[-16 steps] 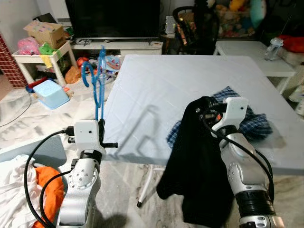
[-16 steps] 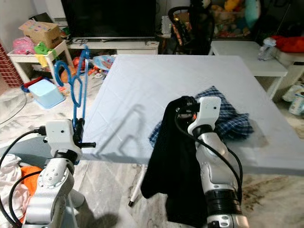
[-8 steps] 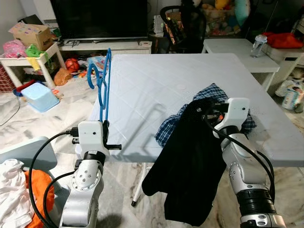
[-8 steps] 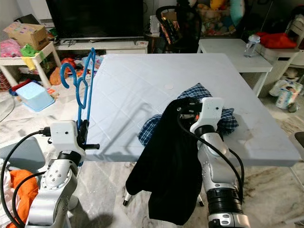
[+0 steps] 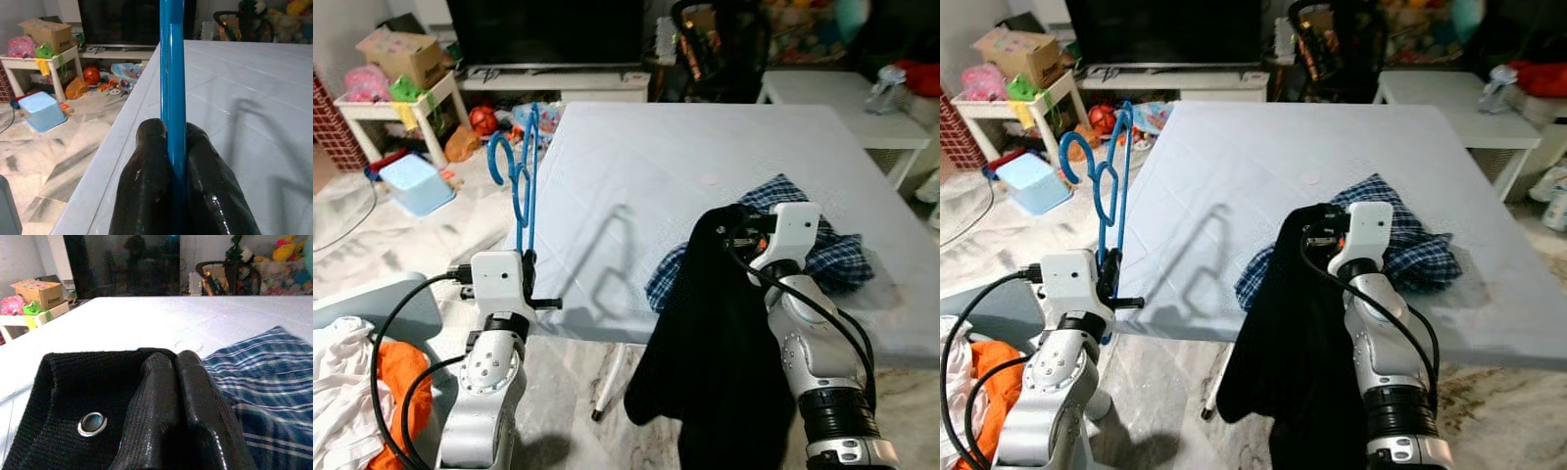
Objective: Hang hanger
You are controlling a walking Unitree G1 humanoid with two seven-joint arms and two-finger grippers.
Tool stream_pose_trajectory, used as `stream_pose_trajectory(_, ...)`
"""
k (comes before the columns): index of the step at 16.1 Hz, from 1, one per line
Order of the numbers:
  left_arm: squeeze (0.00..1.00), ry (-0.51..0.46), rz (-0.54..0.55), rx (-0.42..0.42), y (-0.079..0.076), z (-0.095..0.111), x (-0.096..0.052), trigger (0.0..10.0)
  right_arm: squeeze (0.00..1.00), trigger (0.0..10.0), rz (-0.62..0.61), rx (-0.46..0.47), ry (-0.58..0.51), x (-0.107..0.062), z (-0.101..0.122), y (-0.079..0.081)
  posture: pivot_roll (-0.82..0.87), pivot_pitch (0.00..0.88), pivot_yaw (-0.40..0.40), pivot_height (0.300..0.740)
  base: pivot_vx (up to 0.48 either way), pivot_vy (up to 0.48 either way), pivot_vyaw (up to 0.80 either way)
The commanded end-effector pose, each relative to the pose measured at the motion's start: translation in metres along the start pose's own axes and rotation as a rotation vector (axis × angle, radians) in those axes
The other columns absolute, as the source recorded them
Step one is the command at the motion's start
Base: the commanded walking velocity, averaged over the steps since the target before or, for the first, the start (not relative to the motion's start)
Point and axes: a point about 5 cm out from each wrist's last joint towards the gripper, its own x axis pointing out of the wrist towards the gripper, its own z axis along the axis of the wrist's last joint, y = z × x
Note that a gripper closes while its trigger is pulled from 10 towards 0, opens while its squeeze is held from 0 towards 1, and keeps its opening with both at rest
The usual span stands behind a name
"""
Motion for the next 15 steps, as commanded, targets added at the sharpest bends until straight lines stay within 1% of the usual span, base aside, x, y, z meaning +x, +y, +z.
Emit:
stream_pose_trajectory(1,0.0,0.005,-0.005,0.0,-0.001,-0.001,0.001,10.0,0.0,10.0,0.034,0.016,-0.052,0.011,0.016,0.007,-0.04,0.0,-0.007,0.74,0.0,0.0,0.0)
stream_pose_trajectory(2,0.0,0.006,-0.006,0.001,-0.001,-0.001,0.001,10.0,0.0,10.0,0.066,0.03,-0.057,0.017,0.02,0.014,-0.04,0.0,-0.005,0.74,0.0,0.0,0.0)
stream_pose_trajectory(3,0.0,0.004,-0.008,-0.001,-0.002,-0.001,0.003,10.0,0.0,10.0,0.142,0.026,-0.076,0.029,0.029,0.028,-0.05,0.0,-0.005,0.74,0.0,0.0,0.0)
stream_pose_trajectory(4,0.0,-0.003,-0.01,-0.006,-0.006,0.001,0.006,10.0,0.0,10.0,0.239,0.051,-0.076,0.051,0.045,0.047,-0.05,0.0,-0.017,0.74,0.0,0.0,0.0)
stream_pose_trajectory(5,0.0,-0.009,-0.009,-0.011,-0.007,0.002,0.007,10.0,0.0,10.0,0.273,0.078,-0.068,0.064,0.056,0.056,-0.05,0.0,-0.017,0.74,0.0,0.0,0.0)
stream_pose_trajectory(6,0.0,-0.01,0.0,-0.014,-0.007,0.001,0.006,10.0,0.0,10.0,0.288,0.094,-0.092,0.08,0.079,0.062,-0.03,0.0,-0.04,0.74,0.0,0.0,0.0)
stream_pose_trajectory(7,0.0,-0.01,0.005,-0.015,-0.007,0.001,0.006,10.0,0.0,10.0,0.289,0.098,-0.106,0.087,0.092,0.064,-0.03,0.0,-0.045,0.74,0.0,0.0,0.0)
stream_pose_trajectory(8,0.0,-0.009,0.025,-0.016,-0.003,0.0,0.005,10.0,0.0,10.0,0.265,0.113,-0.149,0.099,0.125,0.068,-0.02,0.0,-0.053,0.74,0.0,0.0,0.0)
stream_pose_trajectory(9,0.0,-0.01,0.037,-0.015,-0.001,-0.001,0.004,10.0,0.0,10.0,0.229,0.12,-0.197,0.104,0.151,0.067,-0.01,0.0,-0.058,0.74,0.0,0.0,0.0)
stream_pose_trajectory(10,0.0,-0.014,0.041,-0.013,-0.001,-0.001,0.005,10.0,0.0,10.0,0.176,0.124,-0.264,0.107,0.18,0.063,-0.01,0.0,-0.062,0.74,0.0,0.0,0.0)
stream_pose_trajectory(11,0.0,-0.021,0.045,-0.013,-0.002,0.001,0.006,10.0,0.0,10.0,0.119,0.116,-0.316,0.108,0.201,0.057,-0.01,0.0,-0.066,0.74,0.0,0.0,0.0)
stream_pose_trajectory(13,0.0,-0.031,0.058,-0.01,-0.001,0.002,0.007,10.0,0.0,10.0,-0.017,0.06,-0.423,0.104,0.238,0.041,-0.01,0.0,-0.07,0.74,0.0,0.0,0.0)
stream_pose_trajectory(14,0.0,-0.031,0.063,-0.012,-0.001,0.002,0.007,10.0,0.0,10.0,-0.116,0.046,-0.515,0.097,0.267,0.025,-0.01,0.0,-0.073,0.74,0.0,0.0,0.0)
stream_pose_trajectory(15,0.0,-0.032,0.064,-0.012,-0.002,0.002,0.007,10.0,0.0,10.0,-0.134,0.043,-0.536,0.095,0.273,0.022,-0.01,0.0,-0.075,0.74,0.0,0.0,0.0)
